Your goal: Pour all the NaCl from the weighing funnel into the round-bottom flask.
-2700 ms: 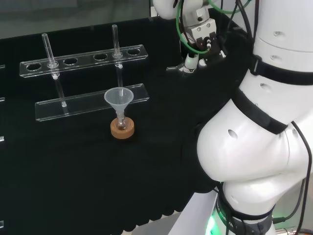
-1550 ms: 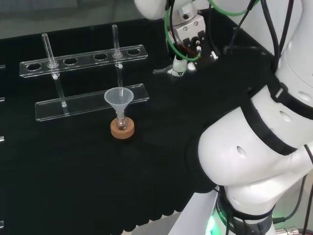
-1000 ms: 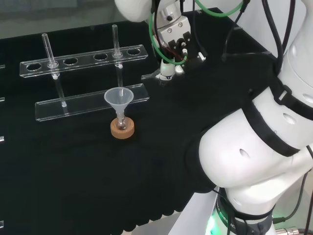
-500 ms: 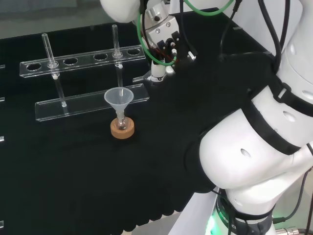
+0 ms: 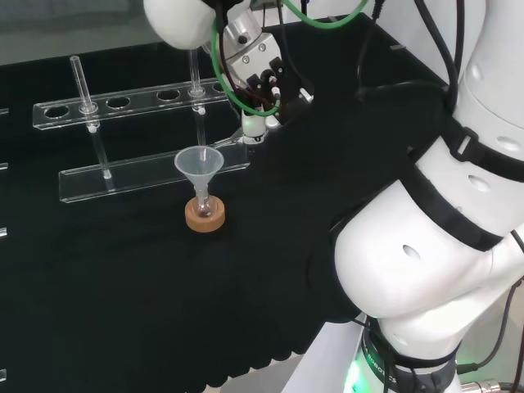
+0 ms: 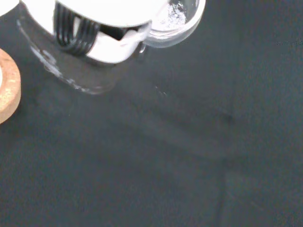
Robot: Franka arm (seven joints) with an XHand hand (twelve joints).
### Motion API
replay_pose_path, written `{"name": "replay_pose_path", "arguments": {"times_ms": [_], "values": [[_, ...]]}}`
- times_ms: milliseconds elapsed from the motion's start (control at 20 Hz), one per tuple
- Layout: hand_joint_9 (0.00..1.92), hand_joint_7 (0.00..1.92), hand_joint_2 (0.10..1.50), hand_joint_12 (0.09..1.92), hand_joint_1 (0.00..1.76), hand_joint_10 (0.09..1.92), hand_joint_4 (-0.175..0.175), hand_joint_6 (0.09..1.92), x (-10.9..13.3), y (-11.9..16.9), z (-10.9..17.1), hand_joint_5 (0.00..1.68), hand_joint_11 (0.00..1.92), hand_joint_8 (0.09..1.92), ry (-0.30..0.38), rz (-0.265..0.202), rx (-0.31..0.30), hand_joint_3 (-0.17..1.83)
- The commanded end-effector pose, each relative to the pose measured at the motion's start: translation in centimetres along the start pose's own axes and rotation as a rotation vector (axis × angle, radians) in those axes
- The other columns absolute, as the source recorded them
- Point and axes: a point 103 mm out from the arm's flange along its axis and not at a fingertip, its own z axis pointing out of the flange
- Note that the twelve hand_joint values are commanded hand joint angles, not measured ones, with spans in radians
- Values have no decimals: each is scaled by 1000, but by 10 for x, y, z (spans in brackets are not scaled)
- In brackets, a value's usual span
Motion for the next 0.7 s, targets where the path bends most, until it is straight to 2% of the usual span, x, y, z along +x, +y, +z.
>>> {"name": "replay_pose_path", "arguments": {"times_ms": [50, 400, 700], "values": [[916, 586, 658, 1129, 1121, 400, 175, 642, 4, 0, -1, 1288, 719, 642, -15, -13, 6, 641], [916, 585, 657, 1127, 1121, 397, 175, 643, 22, -3, -5, 1287, 721, 642, -47, -17, 8, 642], [917, 585, 656, 1125, 1121, 395, 175, 644, 26, -3, -10, 1287, 722, 641, -63, -17, 18, 644]]}}
